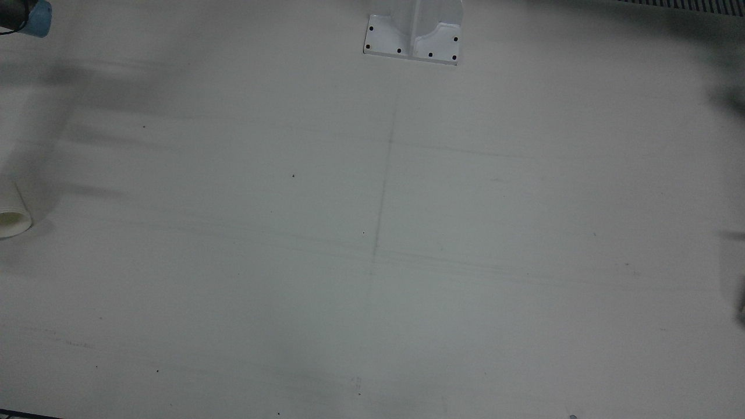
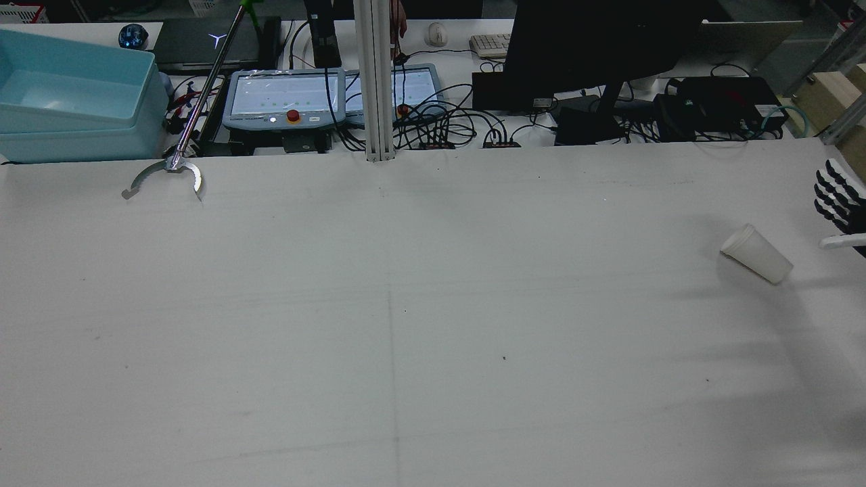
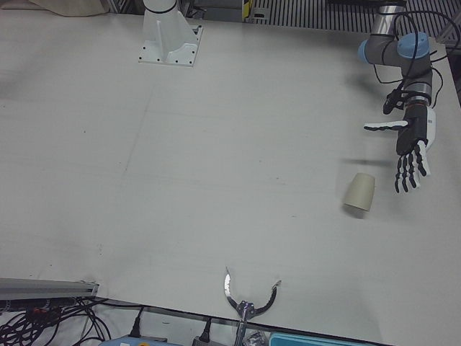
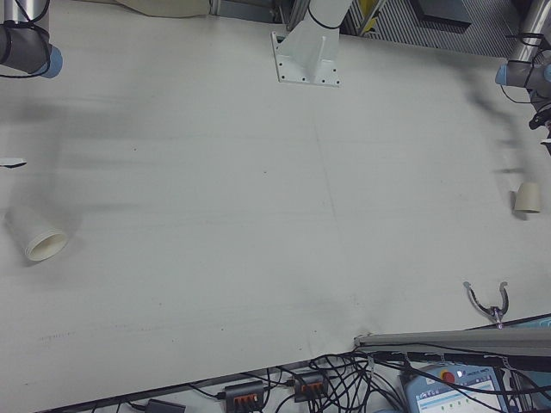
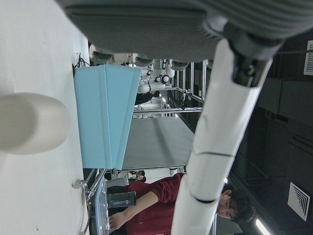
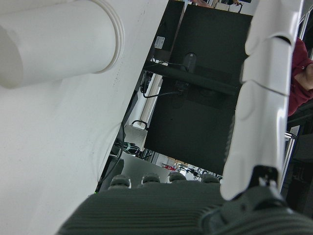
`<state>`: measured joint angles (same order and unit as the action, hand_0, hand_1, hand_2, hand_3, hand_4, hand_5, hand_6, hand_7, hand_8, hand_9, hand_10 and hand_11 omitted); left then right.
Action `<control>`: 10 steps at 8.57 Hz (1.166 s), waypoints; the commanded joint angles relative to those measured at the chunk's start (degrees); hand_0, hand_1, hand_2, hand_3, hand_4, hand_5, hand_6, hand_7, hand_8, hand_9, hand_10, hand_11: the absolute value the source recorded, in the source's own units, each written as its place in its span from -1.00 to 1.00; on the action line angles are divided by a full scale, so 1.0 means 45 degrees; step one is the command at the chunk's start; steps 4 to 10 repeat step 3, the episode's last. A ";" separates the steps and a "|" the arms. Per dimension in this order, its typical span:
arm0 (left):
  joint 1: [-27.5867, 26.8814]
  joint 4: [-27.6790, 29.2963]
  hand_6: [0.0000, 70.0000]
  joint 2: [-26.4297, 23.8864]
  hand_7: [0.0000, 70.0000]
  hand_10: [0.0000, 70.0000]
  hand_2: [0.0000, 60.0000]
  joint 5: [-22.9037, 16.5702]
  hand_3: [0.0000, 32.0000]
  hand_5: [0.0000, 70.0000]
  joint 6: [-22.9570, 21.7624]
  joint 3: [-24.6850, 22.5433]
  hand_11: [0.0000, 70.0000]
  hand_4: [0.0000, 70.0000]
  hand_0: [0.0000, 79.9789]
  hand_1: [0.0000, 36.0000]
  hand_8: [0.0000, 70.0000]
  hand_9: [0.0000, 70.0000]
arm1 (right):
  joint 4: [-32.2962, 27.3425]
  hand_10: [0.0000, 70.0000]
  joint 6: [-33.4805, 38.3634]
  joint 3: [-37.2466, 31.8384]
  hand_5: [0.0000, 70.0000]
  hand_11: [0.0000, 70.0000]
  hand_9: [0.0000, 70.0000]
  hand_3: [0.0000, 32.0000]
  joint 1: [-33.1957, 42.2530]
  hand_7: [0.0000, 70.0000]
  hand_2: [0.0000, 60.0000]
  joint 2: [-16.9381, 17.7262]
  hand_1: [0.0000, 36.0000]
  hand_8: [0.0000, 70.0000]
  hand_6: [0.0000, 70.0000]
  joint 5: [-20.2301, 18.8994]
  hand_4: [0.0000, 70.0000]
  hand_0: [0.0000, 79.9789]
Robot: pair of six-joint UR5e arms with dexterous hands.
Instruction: Pour water
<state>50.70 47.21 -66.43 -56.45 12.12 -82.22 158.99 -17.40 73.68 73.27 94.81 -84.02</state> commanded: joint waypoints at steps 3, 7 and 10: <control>0.0862 -0.3526 -1.00 0.1456 -1.00 -1.00 -0.90 -0.0170 -0.18 -0.86 -0.0915 -0.3616 -0.99 -1.00 1.00 1.00 -1.00 -1.00 | 0.0078 -1.00 0.0427 0.0265 -1.00 -0.97 -1.00 -0.80 0.0435 -1.00 -1.00 -0.0305 0.11 -1.00 -1.00 0.0078 -1.00 0.48; 0.0862 -0.3526 -1.00 0.1456 -1.00 -1.00 -0.90 -0.0170 -0.18 -0.86 -0.0915 -0.3616 -0.99 -1.00 1.00 1.00 -1.00 -1.00 | 0.0078 -1.00 0.0427 0.0265 -1.00 -0.97 -1.00 -0.80 0.0435 -1.00 -1.00 -0.0305 0.11 -1.00 -1.00 0.0078 -1.00 0.48; 0.0862 -0.3526 -1.00 0.1456 -1.00 -1.00 -0.90 -0.0170 -0.18 -0.86 -0.0915 -0.3616 -0.99 -1.00 1.00 1.00 -1.00 -1.00 | 0.0078 -1.00 0.0427 0.0265 -1.00 -0.97 -1.00 -0.80 0.0435 -1.00 -1.00 -0.0305 0.11 -1.00 -1.00 0.0078 -1.00 0.48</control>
